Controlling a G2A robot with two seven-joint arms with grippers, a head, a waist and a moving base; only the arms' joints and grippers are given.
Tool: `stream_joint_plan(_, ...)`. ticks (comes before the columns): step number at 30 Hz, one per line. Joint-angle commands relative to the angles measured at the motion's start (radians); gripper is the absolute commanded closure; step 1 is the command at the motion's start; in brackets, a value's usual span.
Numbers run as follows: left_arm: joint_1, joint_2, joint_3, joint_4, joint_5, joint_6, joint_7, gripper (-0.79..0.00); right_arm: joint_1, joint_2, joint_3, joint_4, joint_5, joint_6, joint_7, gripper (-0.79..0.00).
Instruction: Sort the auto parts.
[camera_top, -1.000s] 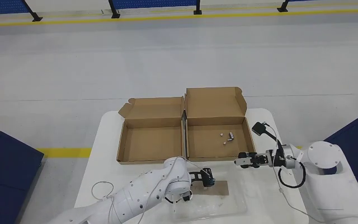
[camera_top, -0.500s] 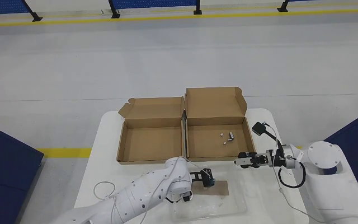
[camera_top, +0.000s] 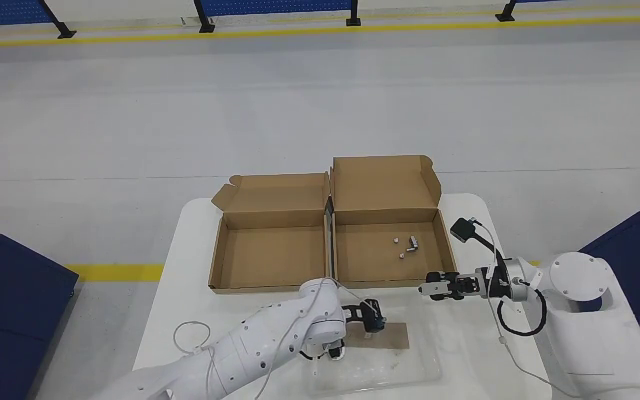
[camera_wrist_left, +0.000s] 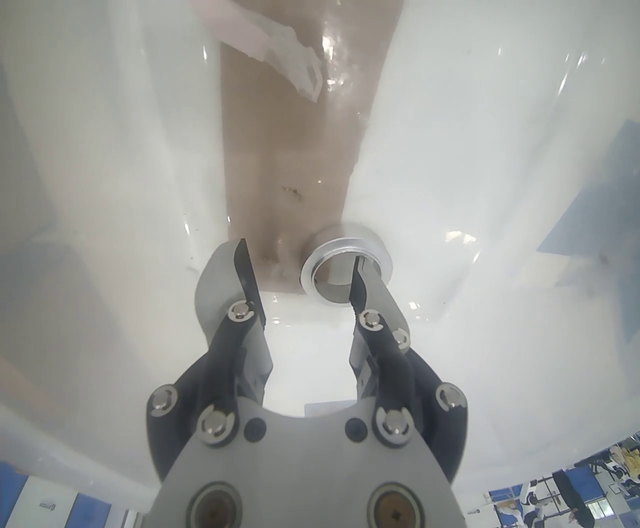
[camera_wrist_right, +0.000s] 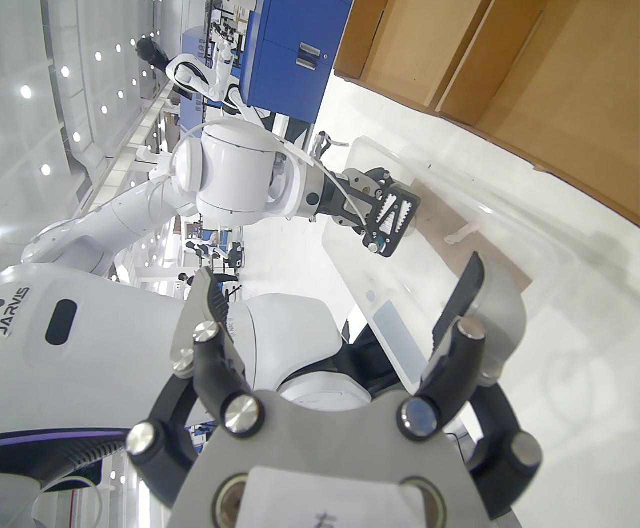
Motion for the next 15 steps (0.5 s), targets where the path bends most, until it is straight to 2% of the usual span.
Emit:
stream_joint_plan(1,0.001,-0.001,0.0,0.0,-0.002,-0.004,-0.009,-0.357,0.0,0.0,0.0,0.0,0.0,0.0,0.0,-0.785)
stream_joint_plan(8,0.005,-0.013,0.006,0.032,-0.008,-0.022,0.007,-0.323,0.0,0.0,0.0,0.0,0.0,0.0,0.0,-0.785)
stream_joint_plan(11,0.003,-0.02,0.01,0.044,-0.006,-0.021,0.005,-0.203,0.0,0.0,0.0,0.0,0.0,0.0,0.0,-0.785)
stream_joint_plan(12,0.002,-0.022,0.01,0.048,-0.006,-0.019,0.005,-0.037,0.0,0.0,0.0,0.0,0.0,0.0,0.0,-0.785)
stream_joint_plan(13,0.002,-0.025,0.01,0.05,-0.005,-0.016,0.005,0.0,0.0,0.0,0.0,0.0,0.0,0.0,0.0,-0.785)
stream_joint_plan(15,0.0,-0.028,0.01,0.054,-0.002,-0.012,0.006,0.0,0.0,0.0,0.0,0.0,0.0,0.0,0.0,-0.785)
